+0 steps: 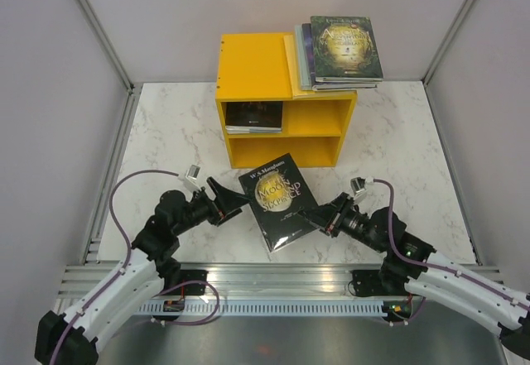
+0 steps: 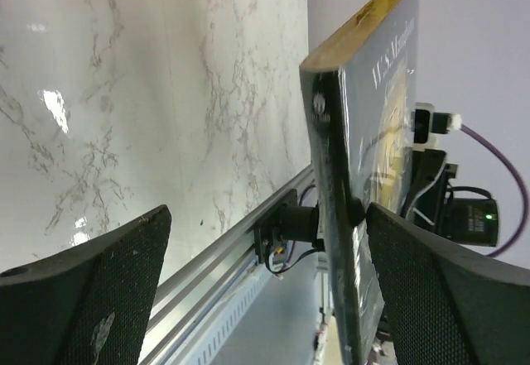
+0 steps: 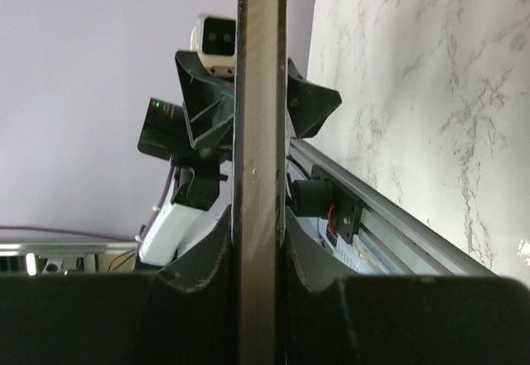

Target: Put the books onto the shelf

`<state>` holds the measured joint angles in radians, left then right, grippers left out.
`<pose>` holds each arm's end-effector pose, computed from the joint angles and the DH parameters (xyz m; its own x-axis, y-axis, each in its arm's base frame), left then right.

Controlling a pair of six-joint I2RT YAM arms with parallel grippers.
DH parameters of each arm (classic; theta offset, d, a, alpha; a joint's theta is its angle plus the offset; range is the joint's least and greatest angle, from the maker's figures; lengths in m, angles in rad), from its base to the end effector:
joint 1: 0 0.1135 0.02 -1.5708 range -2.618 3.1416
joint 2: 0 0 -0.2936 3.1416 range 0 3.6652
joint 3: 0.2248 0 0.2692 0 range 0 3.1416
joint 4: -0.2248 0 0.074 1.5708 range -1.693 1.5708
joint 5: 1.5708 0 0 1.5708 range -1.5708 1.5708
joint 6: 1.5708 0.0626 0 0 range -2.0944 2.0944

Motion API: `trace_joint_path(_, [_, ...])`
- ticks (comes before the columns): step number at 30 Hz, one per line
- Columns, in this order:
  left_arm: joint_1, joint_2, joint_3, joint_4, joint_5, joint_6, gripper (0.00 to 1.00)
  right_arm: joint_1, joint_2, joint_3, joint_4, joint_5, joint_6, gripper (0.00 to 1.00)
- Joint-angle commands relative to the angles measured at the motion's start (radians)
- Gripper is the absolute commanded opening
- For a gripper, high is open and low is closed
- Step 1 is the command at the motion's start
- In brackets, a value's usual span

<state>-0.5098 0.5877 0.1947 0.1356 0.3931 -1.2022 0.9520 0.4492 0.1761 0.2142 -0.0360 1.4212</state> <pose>0.1354 -0.1032 0.1977 -0.8022 -0.5387 -0.2575 0.0717 0.3413 -0.9372 0.0914 0.1322 0.2200 -0.8307 0.5371 -0.1467 -0.0907 0.1294 0.9874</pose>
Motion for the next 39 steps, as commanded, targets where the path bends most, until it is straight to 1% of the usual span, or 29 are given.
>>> trace_joint_path(1, [0.007, -0.09, 0.098, -0.273, -0.102, 0.165, 1.0, 0.002, -0.081, 0.232, -0.082, 0.14, -0.036, 0.0])
trace_joint_path(2, [0.008, -0.109, 0.112, -0.296, -0.106, 0.17, 1.0, 0.002, -0.075, 0.303, -0.107, 0.146, -0.06, 0.0])
trace_joint_path(4, [0.008, -0.143, 0.114, -0.303, -0.096, 0.167, 1.0, 0.002, -0.05, 0.364, -0.131, 0.156, -0.074, 0.0])
trace_joint_path(10, [0.008, -0.155, 0.112, -0.301, -0.076, 0.159, 1.0, 0.002, 0.137, 0.597, -0.118, 0.151, -0.179, 0.0])
trace_joint_path(11, [0.008, -0.16, 0.107, -0.301, -0.074, 0.159, 1.0, 0.002, 0.205, 0.673, -0.111, 0.147, -0.197, 0.0])
trace_joint_path(13, [0.008, -0.169, 0.103, -0.3, -0.074, 0.151, 1.0, 0.002, 0.285, 0.768, -0.108, 0.137, -0.249, 0.0])
trace_joint_path(14, [0.008, -0.176, 0.101, -0.301, -0.074, 0.15, 1.0, -0.002, 0.362, 0.875, -0.108, 0.133, -0.27, 0.0])
trace_joint_path(15, [0.008, -0.18, 0.101, -0.301, -0.068, 0.15, 1.0, -0.009, 0.396, 0.934, -0.127, 0.136, -0.29, 0.0])
trace_joint_path(16, [0.008, -0.184, 0.1, -0.306, -0.068, 0.148, 1.0, -0.024, 0.463, 0.992, -0.145, 0.136, -0.327, 0.0])
trace_joint_path(17, [0.008, -0.192, 0.103, -0.31, -0.065, 0.15, 1.0, -0.079, 0.497, 1.111, -0.177, 0.098, -0.338, 0.0])
trace_joint_path(19, [0.008, -0.203, 0.103, -0.318, -0.062, 0.151, 1.0, -0.175, 0.592, 1.222, -0.202, 0.038, -0.315, 0.0])
trace_joint_path(20, [0.008, -0.206, 0.104, -0.324, -0.063, 0.153, 1.0, -0.305, 0.623, 1.316, -0.208, -0.037, -0.283, 0.0])
trace_joint_path(21, [0.008, -0.212, 0.104, -0.324, -0.062, 0.156, 1.0, -0.374, 0.652, 1.358, -0.207, -0.144, -0.253, 0.0])
trace_joint_path(22, [0.008, -0.213, 0.106, -0.324, -0.059, 0.158, 1.0, -0.44, 0.708, 1.429, -0.208, -0.198, -0.19, 0.0])
trace_joint_path(23, [0.008, -0.212, 0.107, -0.329, -0.059, 0.159, 1.0, -0.561, 0.735, 1.462, -0.208, -0.243, -0.167, 0.0])
trace_joint_path(24, [0.008, -0.212, 0.109, -0.329, -0.057, 0.162, 1.0, -0.612, 0.759, 1.493, -0.21, -0.313, -0.145, 0.0])
trace_joint_path(25, [0.008, -0.212, 0.109, -0.329, -0.056, 0.164, 1.0, -0.662, 0.801, 1.543, -0.211, -0.343, -0.122, 0.0])
trace_joint_path(26, [0.008, -0.212, 0.109, -0.329, -0.056, 0.164, 1.0, -0.749, 0.818, 1.562, -0.213, -0.367, -0.079, 0.0])
trace_joint_path(28, [0.01, -0.213, 0.109, -0.327, -0.057, 0.165, 1.0, -0.824, 0.865, 1.614, -0.213, -0.444, -0.044, 0.0])
trace_joint_path(29, [0.01, -0.21, 0.109, -0.327, -0.06, 0.165, 1.0, -0.882, 0.881, 1.628, -0.226, -0.471, -0.015, 0.0])
trace_joint_path(31, [0.01, -0.203, 0.107, -0.323, -0.063, 0.17, 1.0, -0.933, 0.911, 1.654, -0.252, -0.502, -0.002, 0.0])
trace_joint_path(32, [0.01, -0.2, 0.104, -0.318, -0.063, 0.17, 1.0, -0.979, 0.921, 1.662, -0.269, -0.54, 0.004, 0.0])
trace_joint_path(35, [0.01, -0.187, 0.095, -0.301, -0.059, 0.17, 1.0, -1.03, 0.953, 1.671, -0.305, -0.6, 0.012, 0.0])
trace_joint_path(39, [0.01, -0.167, 0.077, -0.271, -0.051, 0.162, 1.0, -1.062, 0.961, 1.633, -0.322, -0.624, 0.004, 0.0])
